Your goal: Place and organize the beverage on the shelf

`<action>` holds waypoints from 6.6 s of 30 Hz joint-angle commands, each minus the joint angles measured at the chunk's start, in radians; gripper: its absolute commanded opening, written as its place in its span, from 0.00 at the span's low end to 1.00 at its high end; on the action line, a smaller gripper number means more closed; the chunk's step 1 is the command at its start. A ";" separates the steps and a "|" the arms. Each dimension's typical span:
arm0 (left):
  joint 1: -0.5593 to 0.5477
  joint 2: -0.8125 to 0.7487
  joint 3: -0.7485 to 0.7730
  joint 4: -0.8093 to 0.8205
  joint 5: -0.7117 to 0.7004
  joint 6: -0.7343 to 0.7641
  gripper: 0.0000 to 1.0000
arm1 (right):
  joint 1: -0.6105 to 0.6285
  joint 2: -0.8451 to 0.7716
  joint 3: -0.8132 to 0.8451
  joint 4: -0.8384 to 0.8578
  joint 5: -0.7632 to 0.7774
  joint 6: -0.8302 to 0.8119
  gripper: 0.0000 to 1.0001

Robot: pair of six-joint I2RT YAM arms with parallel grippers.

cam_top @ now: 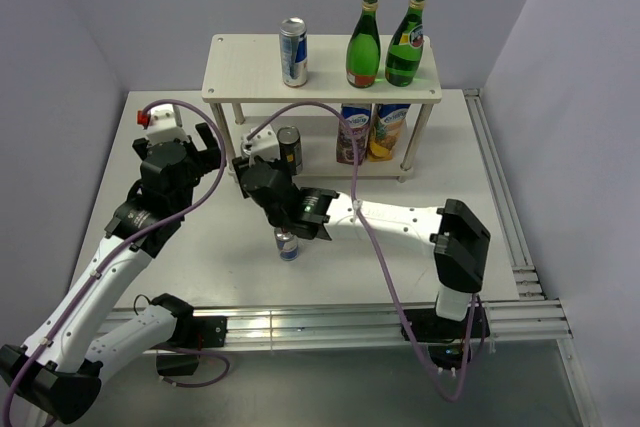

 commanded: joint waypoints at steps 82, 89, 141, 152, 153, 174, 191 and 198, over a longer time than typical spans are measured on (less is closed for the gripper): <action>0.012 -0.009 0.026 0.032 0.008 -0.002 0.99 | -0.161 0.258 0.068 0.267 -0.033 -0.025 0.89; 0.010 -0.010 0.025 0.033 0.009 0.000 0.99 | -0.150 0.235 0.051 0.260 -0.002 -0.014 0.89; -1.082 0.076 -0.239 -0.410 -0.437 -0.859 0.98 | 0.500 -0.664 -0.427 -1.422 0.489 1.494 0.90; -1.077 0.192 -0.386 -0.203 -0.555 -0.861 0.99 | 0.503 -0.679 -0.456 -1.400 0.496 1.486 0.90; -1.065 0.195 -0.388 -0.127 -0.538 -0.785 0.99 | 0.503 -0.677 -0.459 -1.396 0.498 1.480 0.90; -0.737 0.436 -0.463 0.544 -0.320 -0.365 0.94 | 0.505 -0.745 -0.536 -1.422 0.487 1.543 0.90; -0.701 0.217 0.208 -0.083 -0.469 -0.084 0.04 | 0.502 -0.733 -0.498 -1.253 0.544 1.337 0.89; -0.576 0.290 0.576 0.009 -0.380 0.266 0.02 | 0.502 -0.736 -0.470 -1.254 0.565 1.300 0.89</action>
